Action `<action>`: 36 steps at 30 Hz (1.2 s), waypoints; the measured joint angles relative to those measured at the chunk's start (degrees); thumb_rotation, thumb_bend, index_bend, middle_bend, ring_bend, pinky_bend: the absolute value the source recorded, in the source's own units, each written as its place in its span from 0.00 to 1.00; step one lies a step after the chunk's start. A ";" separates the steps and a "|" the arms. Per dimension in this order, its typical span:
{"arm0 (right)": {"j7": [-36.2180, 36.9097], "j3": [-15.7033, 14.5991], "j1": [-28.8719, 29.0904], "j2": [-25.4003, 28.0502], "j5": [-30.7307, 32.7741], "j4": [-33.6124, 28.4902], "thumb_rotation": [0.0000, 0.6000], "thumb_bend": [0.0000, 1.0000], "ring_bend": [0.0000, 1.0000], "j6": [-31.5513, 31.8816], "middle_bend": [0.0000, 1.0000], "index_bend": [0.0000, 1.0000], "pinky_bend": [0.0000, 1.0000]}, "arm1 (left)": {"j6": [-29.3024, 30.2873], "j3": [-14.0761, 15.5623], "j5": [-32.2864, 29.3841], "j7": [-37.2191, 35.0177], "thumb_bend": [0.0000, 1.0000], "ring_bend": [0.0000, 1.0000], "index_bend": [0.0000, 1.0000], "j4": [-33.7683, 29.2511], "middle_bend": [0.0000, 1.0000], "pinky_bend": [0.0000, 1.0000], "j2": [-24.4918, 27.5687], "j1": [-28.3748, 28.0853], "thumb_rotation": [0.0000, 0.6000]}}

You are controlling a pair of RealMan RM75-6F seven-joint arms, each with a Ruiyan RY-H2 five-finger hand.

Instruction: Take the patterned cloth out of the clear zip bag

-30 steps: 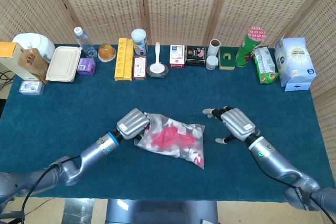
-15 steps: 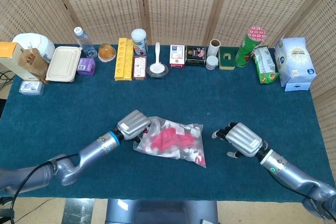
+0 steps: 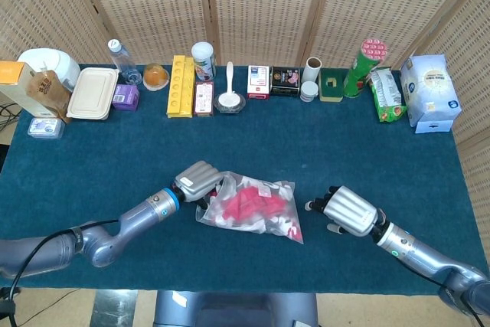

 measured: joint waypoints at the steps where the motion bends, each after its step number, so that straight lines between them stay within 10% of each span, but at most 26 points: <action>1: -0.32 -0.02 -0.01 -0.45 -0.29 0.80 1.00 0.04 0.79 0.62 0.64 0.37 0.70 | -0.03 -0.01 -0.46 0.41 0.41 1.00 0.90 -0.15 1.00 1.00 0.03 -0.15 1.00; 11: -5.86 -1.50 0.16 -3.82 -3.89 6.57 1.00 0.02 0.88 4.76 0.70 0.37 0.88 | 2.65 0.78 -1.00 3.12 0.41 1.00 0.90 -0.28 1.00 1.00 -0.82 0.10 1.00; 36: -10.76 -4.82 -0.61 -12.57 -7.12 18.18 1.00 0.00 0.93 13.10 0.75 0.34 0.95 | 5.78 -0.22 -8.70 11.68 0.40 1.00 0.90 5.55 1.00 1.00 -8.23 -1.46 1.00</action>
